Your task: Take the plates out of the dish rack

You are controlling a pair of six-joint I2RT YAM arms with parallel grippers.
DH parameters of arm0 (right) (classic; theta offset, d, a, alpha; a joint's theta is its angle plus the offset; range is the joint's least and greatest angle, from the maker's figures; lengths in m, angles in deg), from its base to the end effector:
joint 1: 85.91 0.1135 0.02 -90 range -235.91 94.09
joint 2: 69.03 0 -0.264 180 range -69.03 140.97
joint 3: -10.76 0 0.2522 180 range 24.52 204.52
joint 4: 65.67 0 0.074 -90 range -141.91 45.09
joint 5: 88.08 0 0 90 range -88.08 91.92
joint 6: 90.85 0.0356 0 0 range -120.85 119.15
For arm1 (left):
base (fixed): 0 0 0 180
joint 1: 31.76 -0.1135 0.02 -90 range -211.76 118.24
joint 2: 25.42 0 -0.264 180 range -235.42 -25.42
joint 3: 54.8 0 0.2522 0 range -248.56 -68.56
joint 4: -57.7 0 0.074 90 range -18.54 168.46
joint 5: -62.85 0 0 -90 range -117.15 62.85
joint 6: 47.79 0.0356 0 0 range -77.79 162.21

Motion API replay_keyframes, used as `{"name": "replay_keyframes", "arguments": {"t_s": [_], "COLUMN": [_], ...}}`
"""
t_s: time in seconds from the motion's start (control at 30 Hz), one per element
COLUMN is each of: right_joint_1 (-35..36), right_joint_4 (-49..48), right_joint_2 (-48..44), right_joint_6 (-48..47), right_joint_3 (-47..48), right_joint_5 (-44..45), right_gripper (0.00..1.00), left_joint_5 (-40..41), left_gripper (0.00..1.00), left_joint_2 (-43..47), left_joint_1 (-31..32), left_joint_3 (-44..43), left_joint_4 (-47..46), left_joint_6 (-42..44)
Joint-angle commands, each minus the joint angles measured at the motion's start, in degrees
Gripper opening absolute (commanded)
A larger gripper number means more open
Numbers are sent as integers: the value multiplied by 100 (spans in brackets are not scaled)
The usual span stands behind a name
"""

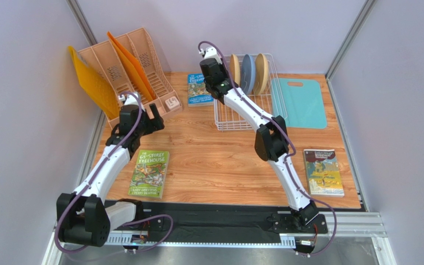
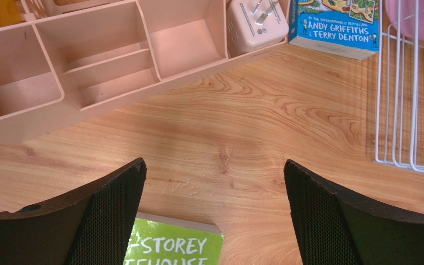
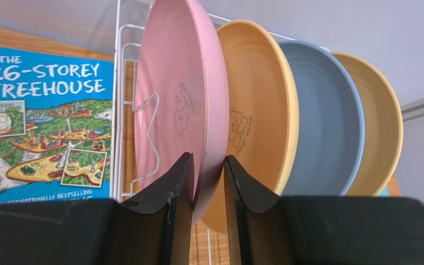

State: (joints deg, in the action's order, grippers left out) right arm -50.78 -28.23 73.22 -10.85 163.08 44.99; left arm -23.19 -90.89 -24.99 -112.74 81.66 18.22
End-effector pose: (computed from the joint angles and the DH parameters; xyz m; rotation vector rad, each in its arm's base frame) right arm 0.4768 0.3057 0.2732 -0.3061 1.9184 -0.4776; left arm 0.2523 -0.0275 0.2634 -0.3594 2.0981 -0.2452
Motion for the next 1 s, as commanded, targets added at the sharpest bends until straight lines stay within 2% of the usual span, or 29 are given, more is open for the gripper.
{"name": "replay_keyframes", "arguments": {"t_s": [0.0,0.37,0.47,0.5,0.67,0.83,0.97], "right_joint_1": [55,318,397,415,477,512,573], "right_joint_4": [-636,-1848,-2305,-2724,-3150,-3879,-4143], "right_joint_2": [57,-268,-304,-295,-216,-391,-952], "right_joint_6": [-450,-1196,-1679,-2072,-2708,-3349,-3343], "right_joint_3": [-127,-479,-488,-497,-400,-769,-1260], "right_joint_5": [913,1554,1826,1897,2328,2539,2575], "right_gripper": [0,0,0,0,0,0,0], "left_joint_5": [60,95,174,201,280,324,193], "left_gripper": [100,99,100,99,99,99,100], "left_joint_2": [52,17,26,17,26,78,140], "left_joint_1": [27,18,27,27,27,27,27], "left_joint_3": [15,-3,6,-11,-20,-20,-20], "left_joint_4": [-132,-158,-132,-106,-35,52,44], "left_joint_6": [78,26,35,43,43,35,26]}}
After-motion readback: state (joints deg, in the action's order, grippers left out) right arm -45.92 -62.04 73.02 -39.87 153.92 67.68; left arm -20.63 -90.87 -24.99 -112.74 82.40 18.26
